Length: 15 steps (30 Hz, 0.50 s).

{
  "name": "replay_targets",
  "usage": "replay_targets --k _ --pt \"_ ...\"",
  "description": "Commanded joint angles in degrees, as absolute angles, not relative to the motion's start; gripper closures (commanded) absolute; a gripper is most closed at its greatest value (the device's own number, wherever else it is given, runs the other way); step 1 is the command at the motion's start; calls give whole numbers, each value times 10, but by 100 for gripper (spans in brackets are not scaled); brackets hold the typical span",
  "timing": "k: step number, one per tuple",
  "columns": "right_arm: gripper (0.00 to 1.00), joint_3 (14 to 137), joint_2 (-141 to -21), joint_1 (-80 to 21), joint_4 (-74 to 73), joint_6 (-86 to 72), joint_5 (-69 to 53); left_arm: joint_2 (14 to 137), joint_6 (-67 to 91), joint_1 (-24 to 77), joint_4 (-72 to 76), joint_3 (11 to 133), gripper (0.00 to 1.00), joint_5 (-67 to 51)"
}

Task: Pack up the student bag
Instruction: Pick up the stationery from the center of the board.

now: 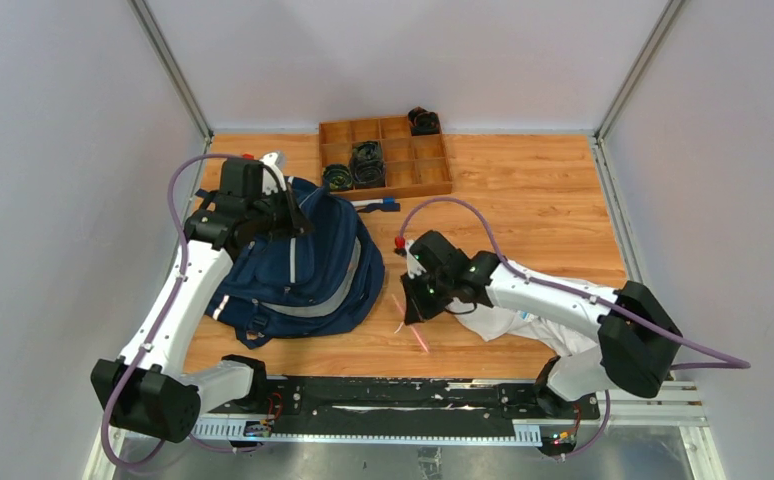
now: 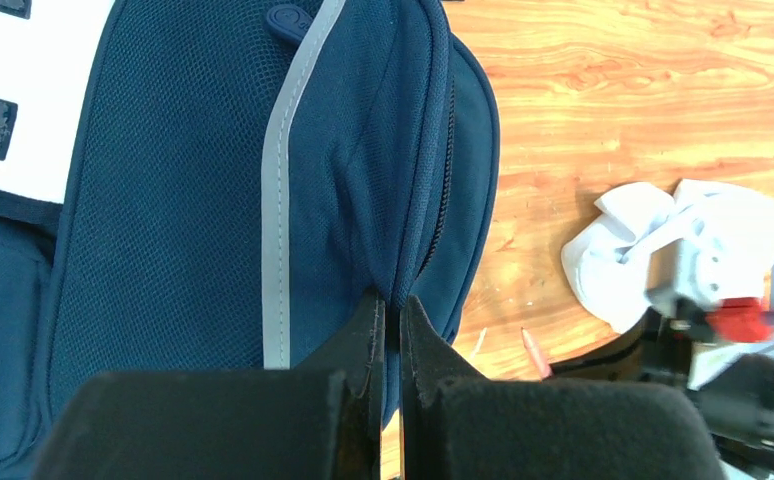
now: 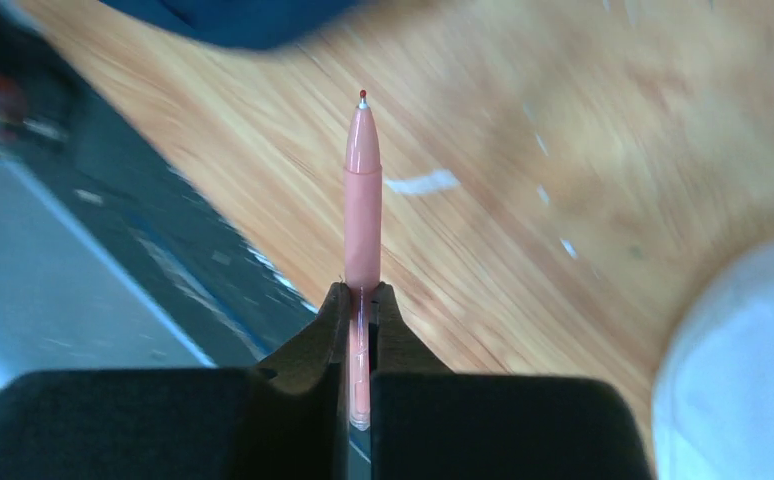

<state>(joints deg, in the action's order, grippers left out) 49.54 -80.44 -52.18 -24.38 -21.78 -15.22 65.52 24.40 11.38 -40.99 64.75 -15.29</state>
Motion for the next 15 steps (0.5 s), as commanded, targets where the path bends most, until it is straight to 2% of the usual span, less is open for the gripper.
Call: replay_targets --k 1,4,7,11,15 --pt "100 580 -802 -503 -138 -315 -244 633 233 109 -389 680 100 -166" --pt "100 611 -858 -474 -4 -437 -313 628 246 108 -371 667 100 -191" --pt "100 654 -917 -470 110 -531 -326 628 253 108 -370 664 100 -202" --pt "100 742 -984 -478 88 -558 -276 633 257 108 -367 666 100 -234" --pt "100 798 -1061 -479 130 -621 -257 636 255 107 -375 680 100 -254"
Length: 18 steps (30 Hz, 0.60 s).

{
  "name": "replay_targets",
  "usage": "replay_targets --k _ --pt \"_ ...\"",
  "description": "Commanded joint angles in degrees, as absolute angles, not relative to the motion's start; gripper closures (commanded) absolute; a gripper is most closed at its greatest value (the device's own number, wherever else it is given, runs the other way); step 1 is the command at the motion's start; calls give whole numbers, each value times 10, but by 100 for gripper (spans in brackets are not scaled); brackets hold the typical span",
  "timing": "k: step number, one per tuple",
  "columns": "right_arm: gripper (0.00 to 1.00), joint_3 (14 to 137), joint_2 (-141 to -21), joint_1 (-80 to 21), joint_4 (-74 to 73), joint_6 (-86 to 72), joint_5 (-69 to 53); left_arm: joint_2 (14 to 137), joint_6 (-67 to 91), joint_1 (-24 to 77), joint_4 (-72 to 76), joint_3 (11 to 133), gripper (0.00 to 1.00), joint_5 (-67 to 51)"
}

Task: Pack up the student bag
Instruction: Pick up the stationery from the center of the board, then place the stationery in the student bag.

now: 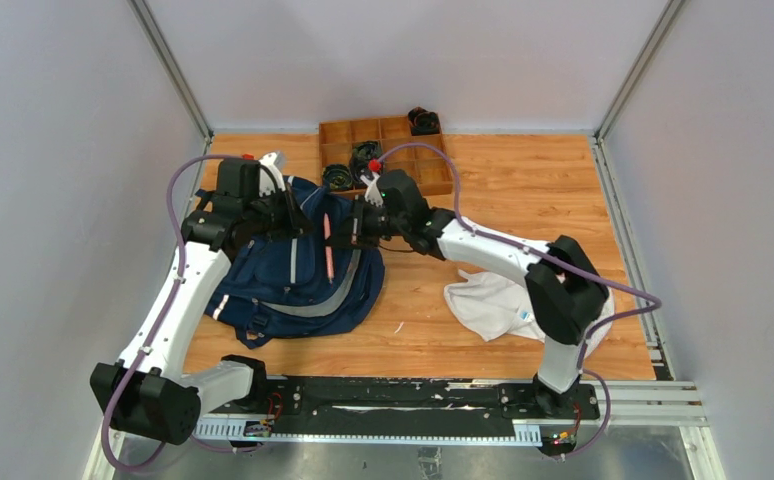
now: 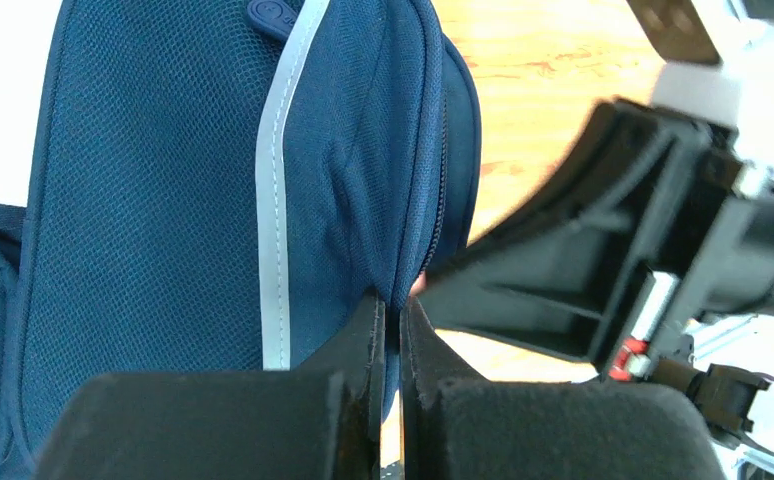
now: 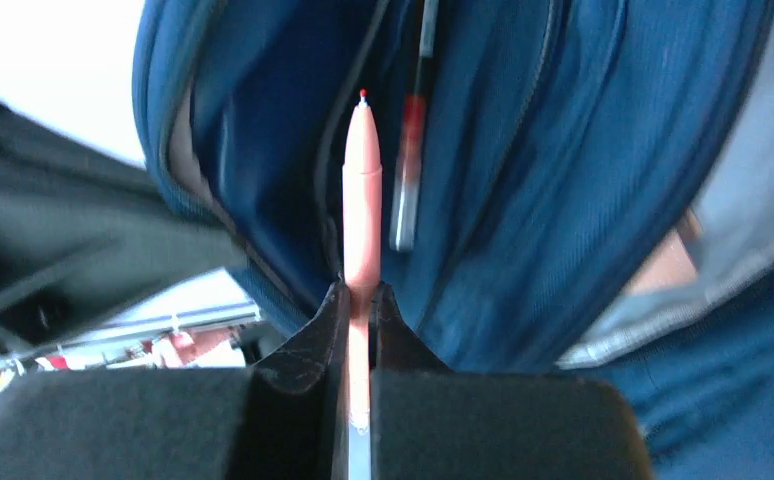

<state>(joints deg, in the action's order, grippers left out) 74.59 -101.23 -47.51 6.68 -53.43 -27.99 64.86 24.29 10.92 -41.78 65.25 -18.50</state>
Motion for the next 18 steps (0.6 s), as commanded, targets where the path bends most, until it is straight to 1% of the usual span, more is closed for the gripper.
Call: replay_targets --k 1,3,4,5,6,9,10,12,13,16,18 --pt "100 811 -1077 -480 138 -631 -240 635 252 107 -380 682 100 -252" --pt "99 829 -1105 -482 169 -649 -229 634 246 107 -391 688 100 -247" --pt "88 838 -1116 -482 192 -652 -228 633 245 107 -395 690 100 -246" --pt "71 850 -1128 -483 199 -654 -229 632 244 107 -396 691 100 -246" --pt "61 865 -1136 -484 196 -644 -234 631 245 107 -396 692 100 -246" --pt "44 887 -1137 -490 178 -617 -243 626 247 107 -395 691 100 -240" --pt "41 886 -1131 -492 172 -607 -243 625 249 107 -394 690 100 -238" --pt "40 874 -1112 -493 167 -594 -241 622 251 107 -389 687 100 -236" --pt "41 864 -1104 -492 170 -591 -240 622 253 107 -386 685 100 -235" --pt "51 832 -1078 -490 188 -583 -251 621 257 106 -382 684 100 -231" --pt "53 810 -1050 -487 170 -560 -242 620 257 106 -382 682 100 -227"
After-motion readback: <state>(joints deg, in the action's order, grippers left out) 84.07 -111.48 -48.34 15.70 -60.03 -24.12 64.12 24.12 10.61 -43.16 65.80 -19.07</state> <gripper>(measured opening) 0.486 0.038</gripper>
